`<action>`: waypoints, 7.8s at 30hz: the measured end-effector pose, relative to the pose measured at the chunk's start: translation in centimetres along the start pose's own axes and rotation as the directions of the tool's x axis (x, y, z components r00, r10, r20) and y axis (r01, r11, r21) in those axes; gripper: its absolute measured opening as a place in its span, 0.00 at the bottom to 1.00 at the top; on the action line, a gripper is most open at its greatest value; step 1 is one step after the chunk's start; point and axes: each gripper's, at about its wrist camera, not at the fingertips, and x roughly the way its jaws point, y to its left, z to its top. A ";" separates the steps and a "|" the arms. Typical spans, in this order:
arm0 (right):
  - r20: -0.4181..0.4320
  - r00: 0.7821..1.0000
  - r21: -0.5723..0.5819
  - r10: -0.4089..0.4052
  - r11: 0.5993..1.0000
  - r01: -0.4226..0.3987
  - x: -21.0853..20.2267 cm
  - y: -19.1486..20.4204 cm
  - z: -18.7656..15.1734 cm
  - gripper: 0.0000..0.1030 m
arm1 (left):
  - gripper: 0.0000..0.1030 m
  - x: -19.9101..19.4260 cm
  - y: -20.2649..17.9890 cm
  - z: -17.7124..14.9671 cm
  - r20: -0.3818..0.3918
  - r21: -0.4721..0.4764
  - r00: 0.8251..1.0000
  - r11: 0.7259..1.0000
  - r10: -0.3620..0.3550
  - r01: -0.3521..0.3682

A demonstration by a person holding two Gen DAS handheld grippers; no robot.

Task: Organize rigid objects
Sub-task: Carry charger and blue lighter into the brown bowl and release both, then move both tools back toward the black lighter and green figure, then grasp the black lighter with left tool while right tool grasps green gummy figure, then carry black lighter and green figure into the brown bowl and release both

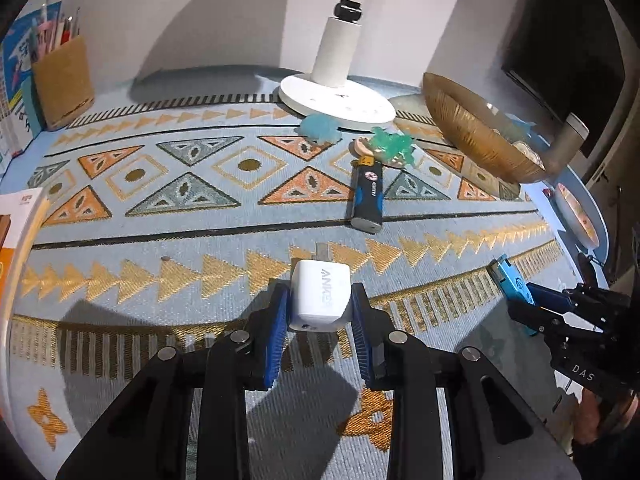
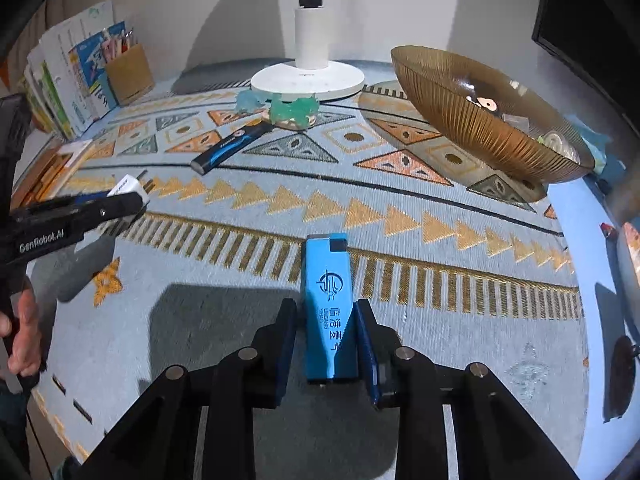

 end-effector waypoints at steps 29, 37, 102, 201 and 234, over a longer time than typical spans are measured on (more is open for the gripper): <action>0.218 0.904 0.098 0.367 0.914 -0.394 -8.1 0.4 2.4 0.23 | 0.26 -5.2 -5.2 2.8 0.137 0.105 0.990 0.994 0.015 -0.030; 0.379 0.916 0.227 0.127 0.947 -0.226 -13.7 -8.8 4.7 0.23 | 0.26 -5.6 -11.5 10.1 0.230 0.124 0.960 0.983 -0.161 0.135; 0.173 0.985 0.215 -0.012 0.976 -0.026 -2.0 -3.3 0.5 0.55 | 0.85 -2.8 0.2 -1.5 0.126 -0.062 0.990 0.997 0.058 -0.050; 0.100 0.992 -0.114 0.077 0.991 -0.066 -3.2 2.7 0.4 0.45 | 0.19 -4.0 -3.9 -2.2 0.154 -0.046 0.987 0.998 -0.046 0.053; 0.213 0.966 0.494 -0.145 0.869 0.022 -6.8 -22.9 13.4 0.45 | 0.19 4.8 -21.4 17.0 0.177 0.288 0.947 0.934 -0.268 0.211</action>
